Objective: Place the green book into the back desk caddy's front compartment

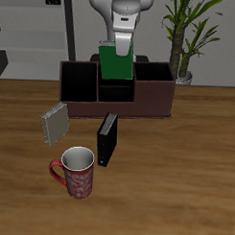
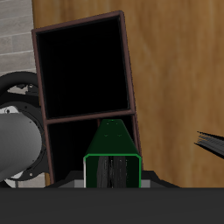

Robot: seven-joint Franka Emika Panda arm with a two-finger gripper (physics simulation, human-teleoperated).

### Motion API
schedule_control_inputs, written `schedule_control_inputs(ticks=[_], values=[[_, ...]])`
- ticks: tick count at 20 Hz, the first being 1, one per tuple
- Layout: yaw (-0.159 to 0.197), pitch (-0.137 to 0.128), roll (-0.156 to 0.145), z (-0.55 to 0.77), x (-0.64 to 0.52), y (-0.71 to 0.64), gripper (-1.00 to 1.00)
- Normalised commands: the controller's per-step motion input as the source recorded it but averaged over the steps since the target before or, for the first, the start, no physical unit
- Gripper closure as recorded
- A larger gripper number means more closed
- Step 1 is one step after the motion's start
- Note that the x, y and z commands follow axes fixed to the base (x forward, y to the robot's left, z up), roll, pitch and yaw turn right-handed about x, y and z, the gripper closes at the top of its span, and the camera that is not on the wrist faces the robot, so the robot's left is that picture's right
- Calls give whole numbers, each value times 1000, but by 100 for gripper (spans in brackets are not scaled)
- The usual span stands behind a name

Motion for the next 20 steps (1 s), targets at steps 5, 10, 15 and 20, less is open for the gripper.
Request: schedule_control_inputs(ticks=[5,10,15,20], values=[[-8,-6,-30,50,57,-40,100],[-23,-2,-28,61,54,-82,100],[2,-24,-19,25,58,-39,100],[-18,24,5,-123,81,51,100]])
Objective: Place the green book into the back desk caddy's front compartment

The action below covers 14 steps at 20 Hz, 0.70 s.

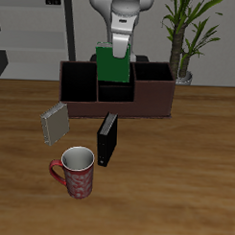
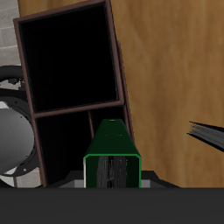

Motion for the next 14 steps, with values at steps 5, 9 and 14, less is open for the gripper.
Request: schedule_control_inputs(ticks=[5,9,14], values=[[15,28,20,-124,-23,46,100],[-4,15,2,-81,-17,12,100],[20,27,2,-153,-39,-32,100]])
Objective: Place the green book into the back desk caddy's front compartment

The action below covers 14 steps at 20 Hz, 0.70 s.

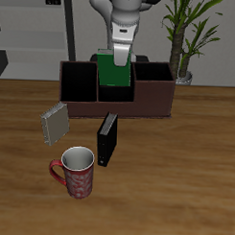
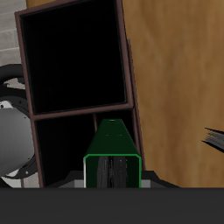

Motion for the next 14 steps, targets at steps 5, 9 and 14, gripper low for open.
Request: schedule_control_inputs(ticks=[5,9,14], values=[[-1,14,-23,-65,-39,-68,100],[-23,10,-29,-4,-1,-69,100],[-4,16,-13,-48,-16,-78,100]])
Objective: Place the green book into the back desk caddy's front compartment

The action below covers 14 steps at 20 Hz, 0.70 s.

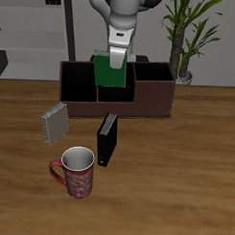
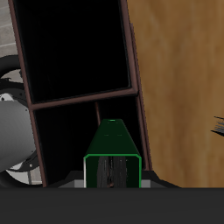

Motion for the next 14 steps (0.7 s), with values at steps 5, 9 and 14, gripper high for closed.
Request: schedule_control_inputs(ticks=[5,9,14], values=[[18,-14,10,2,19,15,100],[29,-21,3,106,61,8,100],[24,-14,16,85,58,28,100]])
